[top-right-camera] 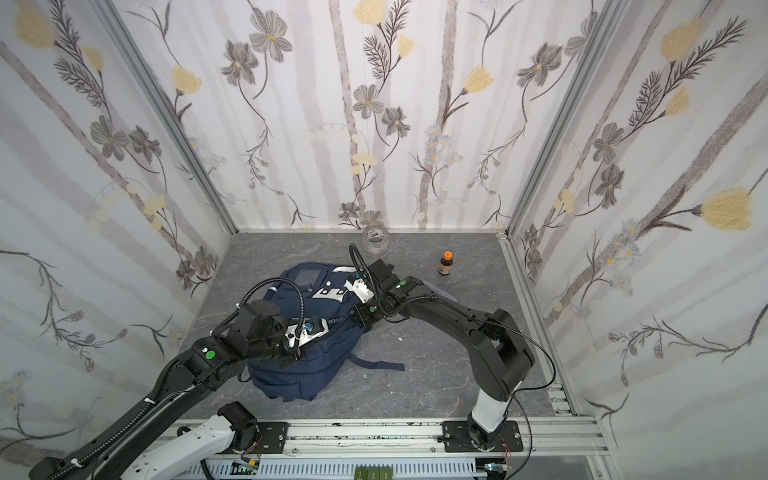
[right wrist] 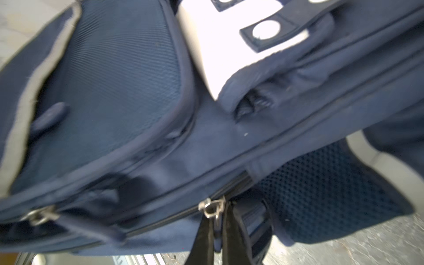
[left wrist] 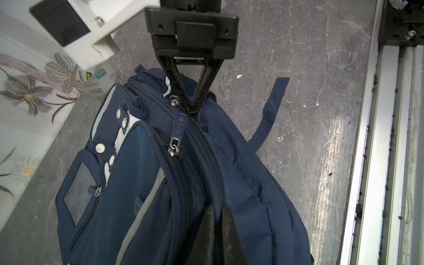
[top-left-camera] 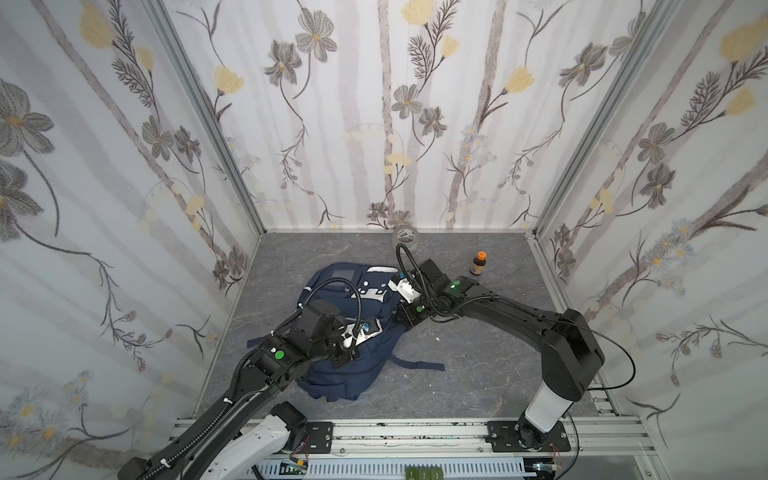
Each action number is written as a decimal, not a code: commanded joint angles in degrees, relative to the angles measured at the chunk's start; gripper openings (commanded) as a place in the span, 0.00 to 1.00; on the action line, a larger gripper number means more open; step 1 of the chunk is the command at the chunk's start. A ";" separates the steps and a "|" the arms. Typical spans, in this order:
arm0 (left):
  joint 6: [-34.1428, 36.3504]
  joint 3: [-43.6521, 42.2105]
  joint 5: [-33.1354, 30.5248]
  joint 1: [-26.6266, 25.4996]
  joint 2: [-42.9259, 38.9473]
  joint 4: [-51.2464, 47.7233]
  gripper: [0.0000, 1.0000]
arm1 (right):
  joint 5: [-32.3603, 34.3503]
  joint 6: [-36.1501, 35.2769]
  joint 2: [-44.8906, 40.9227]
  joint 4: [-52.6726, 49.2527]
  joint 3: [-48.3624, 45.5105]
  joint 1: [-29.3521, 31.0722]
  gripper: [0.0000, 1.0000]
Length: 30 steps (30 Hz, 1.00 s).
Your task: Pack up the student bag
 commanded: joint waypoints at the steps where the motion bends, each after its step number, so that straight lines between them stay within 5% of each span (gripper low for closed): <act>1: -0.16 0.57 -0.58 0.11 -0.64 -1.27 0.00 | 9.06 -0.26 1.64 -4.98 2.05 -1.08 0.00; 15: -1.97 3.11 0.95 0.11 -1.32 1.09 0.00 | 10.44 -3.50 10.07 -8.67 16.05 -2.09 0.00; 18: -3.00 4.73 -0.79 0.11 -1.95 1.90 0.36 | 10.93 -4.53 10.72 -8.96 18.20 -2.17 0.00; 20: -2.93 4.82 -1.49 0.10 -3.19 3.33 0.54 | 11.14 -4.92 10.74 -9.20 19.22 -2.39 0.21; 27: 1.01 0.93 -6.42 0.36 -4.81 5.59 0.76 | 11.15 -9.06 6.68 -10.06 16.83 -2.31 0.41; 30: 2.36 -0.75 -7.07 0.54 -3.38 5.27 0.77 | 10.71 -11.15 3.43 -9.17 13.34 -2.29 0.47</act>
